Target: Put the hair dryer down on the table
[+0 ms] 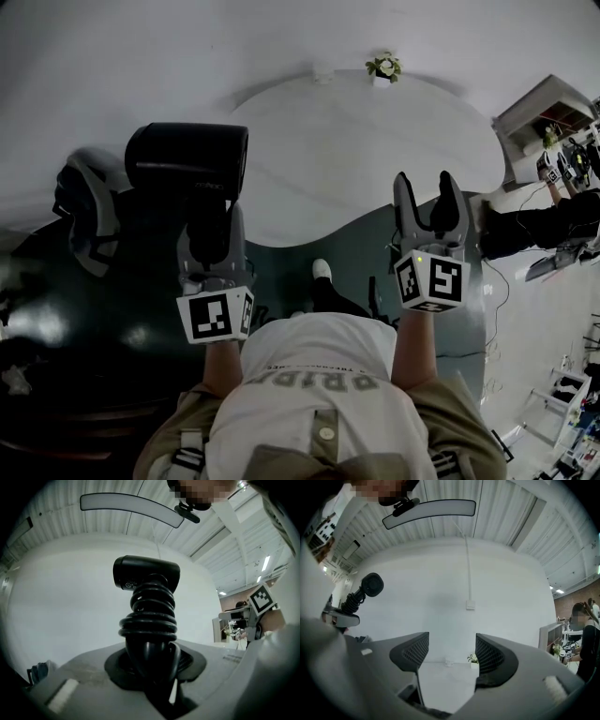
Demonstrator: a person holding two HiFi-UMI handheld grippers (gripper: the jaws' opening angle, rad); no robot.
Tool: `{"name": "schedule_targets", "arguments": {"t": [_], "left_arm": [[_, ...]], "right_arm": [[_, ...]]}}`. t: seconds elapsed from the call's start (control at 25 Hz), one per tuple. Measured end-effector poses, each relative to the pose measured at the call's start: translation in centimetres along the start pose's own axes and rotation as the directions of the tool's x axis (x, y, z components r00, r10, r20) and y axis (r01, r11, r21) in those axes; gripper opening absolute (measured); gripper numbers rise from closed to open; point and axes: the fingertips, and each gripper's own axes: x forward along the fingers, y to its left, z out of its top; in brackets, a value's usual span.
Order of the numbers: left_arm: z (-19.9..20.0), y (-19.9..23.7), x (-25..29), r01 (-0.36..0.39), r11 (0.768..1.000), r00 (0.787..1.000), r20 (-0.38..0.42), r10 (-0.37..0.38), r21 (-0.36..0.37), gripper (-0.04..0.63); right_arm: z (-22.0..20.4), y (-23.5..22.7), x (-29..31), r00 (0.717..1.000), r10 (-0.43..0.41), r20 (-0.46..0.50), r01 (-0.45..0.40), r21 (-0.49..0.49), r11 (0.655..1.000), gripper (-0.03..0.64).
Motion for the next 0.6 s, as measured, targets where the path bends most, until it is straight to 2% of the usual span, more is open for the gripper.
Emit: {"name": "schedule_targets", "arguments": {"t": [0.6], "left_arm": [[0.4, -3.0, 8.2, -0.039, 0.999, 0.999, -0.024, 0.039, 0.006, 0.130]], "right_arm": [[0.0, -5.3, 7.9, 0.998, 0.066, 0.009, -0.066, 0.007, 0.998, 0.299]]}}
